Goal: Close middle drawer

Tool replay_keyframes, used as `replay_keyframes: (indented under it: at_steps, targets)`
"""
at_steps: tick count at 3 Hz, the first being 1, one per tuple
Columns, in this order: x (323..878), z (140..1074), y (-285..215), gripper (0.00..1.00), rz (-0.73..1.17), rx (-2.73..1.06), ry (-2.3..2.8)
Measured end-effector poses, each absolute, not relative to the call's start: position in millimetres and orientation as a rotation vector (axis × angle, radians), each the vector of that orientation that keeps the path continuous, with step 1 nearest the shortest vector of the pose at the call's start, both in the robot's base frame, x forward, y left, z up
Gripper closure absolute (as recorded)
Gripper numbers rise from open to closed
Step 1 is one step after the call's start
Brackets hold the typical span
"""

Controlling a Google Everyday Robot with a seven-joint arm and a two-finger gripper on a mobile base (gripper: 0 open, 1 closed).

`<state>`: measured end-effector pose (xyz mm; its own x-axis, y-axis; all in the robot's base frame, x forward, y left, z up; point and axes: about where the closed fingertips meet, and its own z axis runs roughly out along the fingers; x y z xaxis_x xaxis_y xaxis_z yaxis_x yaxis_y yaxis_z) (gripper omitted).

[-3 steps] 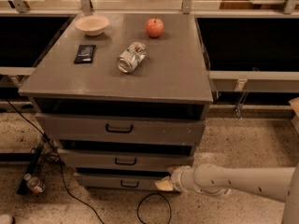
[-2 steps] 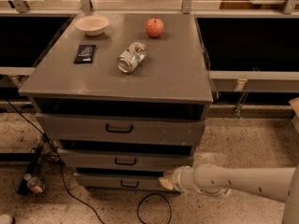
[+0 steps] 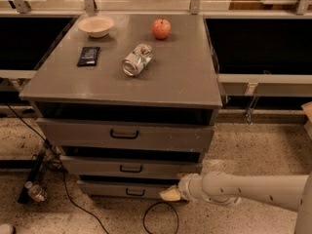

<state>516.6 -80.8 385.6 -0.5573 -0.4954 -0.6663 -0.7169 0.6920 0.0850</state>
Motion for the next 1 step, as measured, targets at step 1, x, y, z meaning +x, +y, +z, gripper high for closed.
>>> replay_keyframes:
  at_steps: [1]
  targets:
    - [516.6,385.6,-80.8,0.01,0.465,-0.924,2.279]
